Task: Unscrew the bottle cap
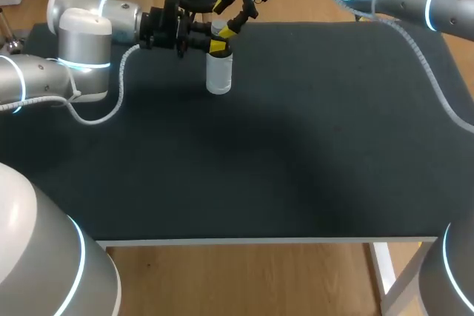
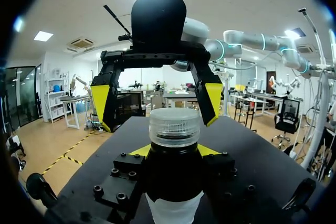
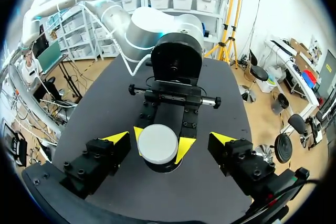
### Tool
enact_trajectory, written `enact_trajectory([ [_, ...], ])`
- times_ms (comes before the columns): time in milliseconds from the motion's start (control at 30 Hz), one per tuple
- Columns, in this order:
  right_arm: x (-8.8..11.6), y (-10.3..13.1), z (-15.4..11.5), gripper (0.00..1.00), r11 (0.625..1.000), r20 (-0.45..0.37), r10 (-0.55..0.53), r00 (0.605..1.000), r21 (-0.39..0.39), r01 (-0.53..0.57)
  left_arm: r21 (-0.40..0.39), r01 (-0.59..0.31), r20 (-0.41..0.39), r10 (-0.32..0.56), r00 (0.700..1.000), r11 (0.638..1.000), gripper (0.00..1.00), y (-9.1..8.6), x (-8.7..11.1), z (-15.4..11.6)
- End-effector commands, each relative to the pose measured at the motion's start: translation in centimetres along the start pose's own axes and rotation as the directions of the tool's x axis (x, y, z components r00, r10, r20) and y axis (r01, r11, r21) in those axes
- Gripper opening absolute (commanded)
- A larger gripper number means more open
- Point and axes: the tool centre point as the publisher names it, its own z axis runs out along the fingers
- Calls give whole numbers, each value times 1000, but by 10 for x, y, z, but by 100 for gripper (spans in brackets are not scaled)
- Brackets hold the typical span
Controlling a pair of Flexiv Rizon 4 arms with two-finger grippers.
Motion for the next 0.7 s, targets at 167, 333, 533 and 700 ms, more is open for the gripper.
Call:
enact_trajectory([
  [167,-2,-1,1,41,1000,-17,1,1000,4,-1,1,0,-2,0,1000,1000,0,0,-1,0],
  [333,-1,-1,1,9,1000,-21,-3,1000,4,3,1,0,-2,0,1000,1000,0,0,-1,0],
  [533,-1,-2,1,0,1000,-35,-15,999,3,15,1,0,-2,0,1000,1000,0,0,-1,0],
  [700,0,-2,0,0,999,-70,-46,996,-2,46,1,0,-2,0,1000,1000,0,0,-1,0],
])
